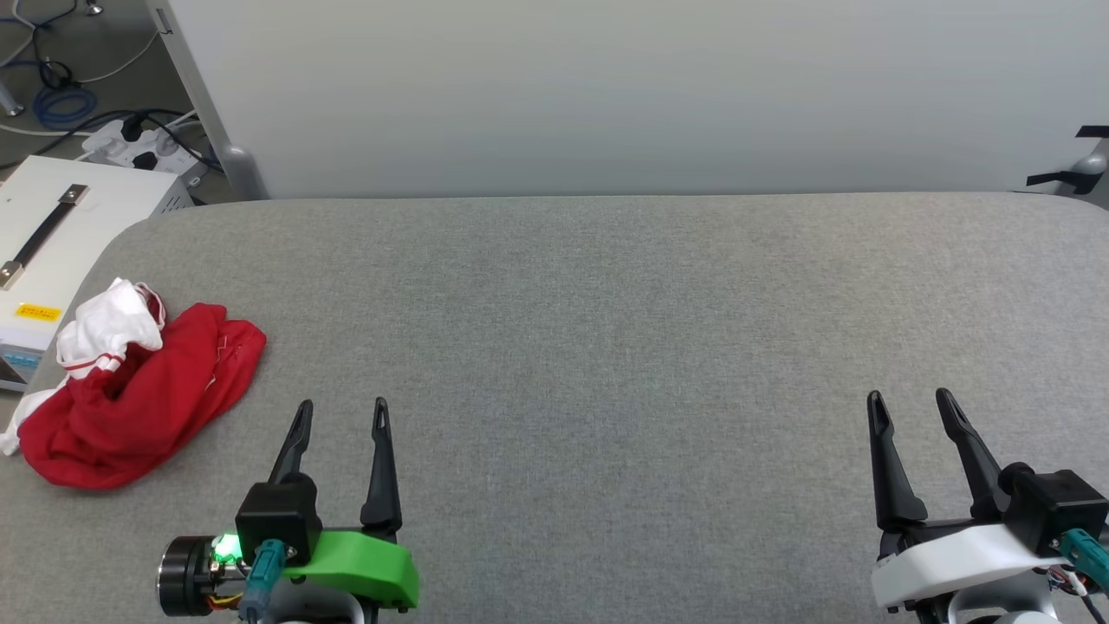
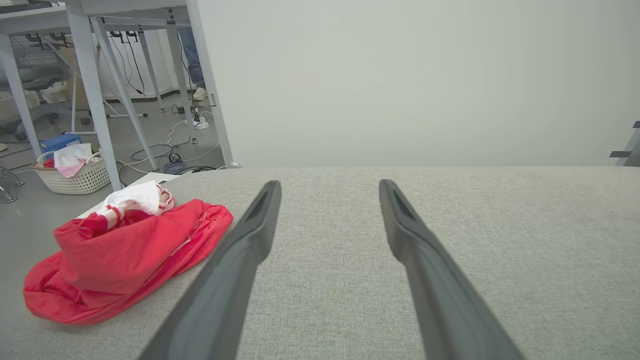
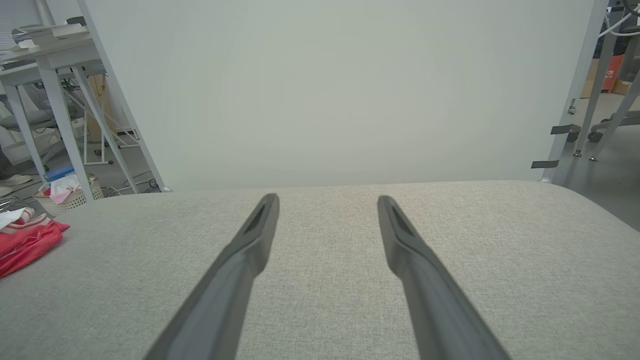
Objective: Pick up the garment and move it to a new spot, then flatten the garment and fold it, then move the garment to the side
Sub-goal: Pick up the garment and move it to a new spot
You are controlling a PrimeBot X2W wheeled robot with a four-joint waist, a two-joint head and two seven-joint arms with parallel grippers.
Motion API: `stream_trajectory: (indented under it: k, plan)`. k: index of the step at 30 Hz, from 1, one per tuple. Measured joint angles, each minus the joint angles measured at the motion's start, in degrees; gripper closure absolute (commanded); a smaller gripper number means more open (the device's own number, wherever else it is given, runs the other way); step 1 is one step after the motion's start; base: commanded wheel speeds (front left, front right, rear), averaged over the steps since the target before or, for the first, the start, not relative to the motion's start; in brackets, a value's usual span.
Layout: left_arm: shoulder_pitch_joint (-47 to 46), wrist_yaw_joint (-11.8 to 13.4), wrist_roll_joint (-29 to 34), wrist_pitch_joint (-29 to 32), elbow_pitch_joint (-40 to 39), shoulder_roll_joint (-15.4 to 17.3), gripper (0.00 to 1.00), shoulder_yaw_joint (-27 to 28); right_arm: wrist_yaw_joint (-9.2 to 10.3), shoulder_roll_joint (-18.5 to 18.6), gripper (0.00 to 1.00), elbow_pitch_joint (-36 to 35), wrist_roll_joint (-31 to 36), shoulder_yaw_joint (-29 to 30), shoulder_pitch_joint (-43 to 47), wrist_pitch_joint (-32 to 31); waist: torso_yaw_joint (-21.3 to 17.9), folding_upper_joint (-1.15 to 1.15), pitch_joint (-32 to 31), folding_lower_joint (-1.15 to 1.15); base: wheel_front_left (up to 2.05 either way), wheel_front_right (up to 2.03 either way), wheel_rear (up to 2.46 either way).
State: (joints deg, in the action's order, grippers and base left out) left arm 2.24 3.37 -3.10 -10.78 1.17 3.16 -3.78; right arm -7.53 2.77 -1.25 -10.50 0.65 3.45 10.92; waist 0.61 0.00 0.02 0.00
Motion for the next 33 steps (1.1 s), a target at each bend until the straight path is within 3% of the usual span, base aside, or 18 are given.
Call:
stream_trajectory:
  k: [17, 33]
  plan:
    - [0.03, 0.49, -1.02, -2.15, 0.43, -0.01, 0.00, -0.22, 0.00, 0.00, 0.00, 0.27, -1.86, -0.37, 0.46, 2.02, 1.56, 0.00, 0.30, 0.00, 0.00, 0.00, 0.00]
    - [-0.47, 1.56, -2.01, -3.88, 0.42, -0.04, 0.00, 1.45, 0.00, -0.01, 0.00, -0.18, -0.35, -1.34, 0.55, 3.55, 9.44, 0.00, 2.36, 0.00, 0.00, 0.00, 0.00]
